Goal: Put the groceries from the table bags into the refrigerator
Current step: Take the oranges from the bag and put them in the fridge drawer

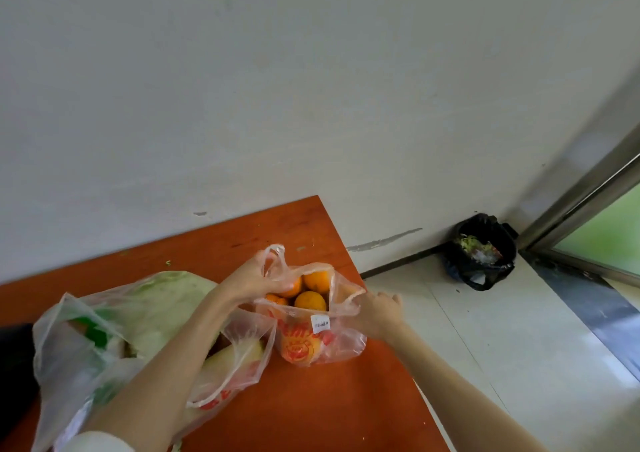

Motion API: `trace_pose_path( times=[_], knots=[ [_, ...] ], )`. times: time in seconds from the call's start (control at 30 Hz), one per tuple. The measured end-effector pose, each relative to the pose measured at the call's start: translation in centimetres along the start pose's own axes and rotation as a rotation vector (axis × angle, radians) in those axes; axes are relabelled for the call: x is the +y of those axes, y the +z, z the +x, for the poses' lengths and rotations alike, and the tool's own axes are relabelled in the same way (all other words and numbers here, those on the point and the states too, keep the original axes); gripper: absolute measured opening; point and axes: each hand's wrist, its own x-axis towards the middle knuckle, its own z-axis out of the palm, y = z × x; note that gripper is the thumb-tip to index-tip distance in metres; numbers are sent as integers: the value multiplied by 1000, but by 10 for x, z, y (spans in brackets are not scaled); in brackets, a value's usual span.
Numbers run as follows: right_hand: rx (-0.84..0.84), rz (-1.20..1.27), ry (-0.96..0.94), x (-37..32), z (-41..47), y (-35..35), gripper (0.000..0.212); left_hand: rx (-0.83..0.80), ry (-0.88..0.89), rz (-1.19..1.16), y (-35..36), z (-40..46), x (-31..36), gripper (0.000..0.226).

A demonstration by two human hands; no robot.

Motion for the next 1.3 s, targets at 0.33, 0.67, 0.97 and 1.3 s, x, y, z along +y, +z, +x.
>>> trace_pose_path(
  times=[0.33, 0.67, 0.97, 1.3],
  knots=[
    [-370, 1835, 37, 61, 14, 1, 27, -251, -86, -358, -8, 4, -13, 26],
    [-412, 2313, 475, 73, 22, 28, 6, -292, -185, -1626, 2, 8, -43, 55],
    [-517, 2199, 127, 84, 37, 20, 27, -139, -398, -1772, 9, 28, -45, 46],
    [-341, 2341, 644, 78, 30, 21, 18, -265, -291, -1360, 14, -7, -38, 41]
  ],
)
